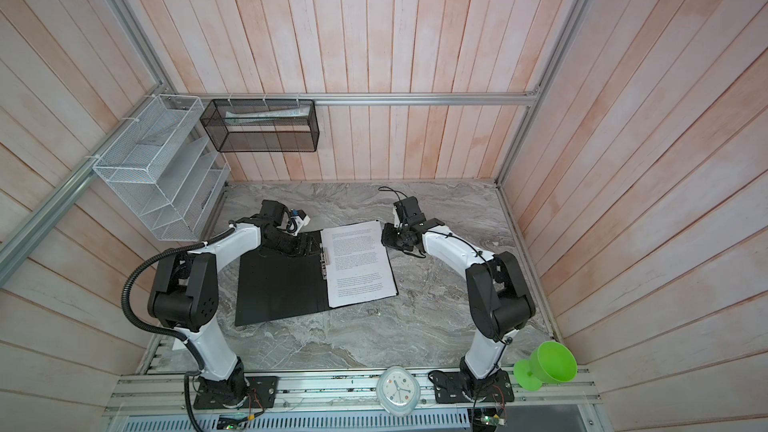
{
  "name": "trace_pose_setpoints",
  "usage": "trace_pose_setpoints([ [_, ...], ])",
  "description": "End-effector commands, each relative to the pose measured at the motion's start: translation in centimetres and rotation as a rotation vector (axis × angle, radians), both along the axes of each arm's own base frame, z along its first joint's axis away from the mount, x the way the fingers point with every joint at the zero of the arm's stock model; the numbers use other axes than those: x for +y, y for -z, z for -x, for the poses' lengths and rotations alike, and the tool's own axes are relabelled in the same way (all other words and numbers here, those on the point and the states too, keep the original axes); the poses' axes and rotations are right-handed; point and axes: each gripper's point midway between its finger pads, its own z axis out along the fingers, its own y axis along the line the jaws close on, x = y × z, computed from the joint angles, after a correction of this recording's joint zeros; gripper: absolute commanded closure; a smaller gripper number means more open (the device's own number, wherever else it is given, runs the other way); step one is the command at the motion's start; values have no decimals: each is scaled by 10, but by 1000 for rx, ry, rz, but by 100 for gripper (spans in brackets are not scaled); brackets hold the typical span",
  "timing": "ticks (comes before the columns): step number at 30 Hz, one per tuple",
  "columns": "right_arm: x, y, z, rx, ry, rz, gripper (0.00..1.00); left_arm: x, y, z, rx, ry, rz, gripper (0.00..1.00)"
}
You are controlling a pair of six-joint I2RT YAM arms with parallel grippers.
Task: Put the files into the folder
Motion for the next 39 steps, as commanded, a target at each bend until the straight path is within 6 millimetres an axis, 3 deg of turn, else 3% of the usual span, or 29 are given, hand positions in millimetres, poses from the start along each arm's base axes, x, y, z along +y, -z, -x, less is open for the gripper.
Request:
trace_pose_setpoints([
  [1, 11, 12, -7, 4, -53, -31, 77, -9, -23, -19, -81, -20, 96, 31],
  [8, 8, 44, -18, 53, -45, -24, 77, -11, -12, -13, -37, -28, 114, 31],
  [17, 12, 60, -21, 78, -63, -13, 77, -9, -1, -12, -1, -29, 105, 31],
  [27, 8, 56, -28, 57, -56, 7, 77, -7, 4, -11, 22, -29, 107, 31],
  [39, 8, 72, -32, 86, -55, 22, 77, -7, 11, -10, 51, -23, 116, 31],
])
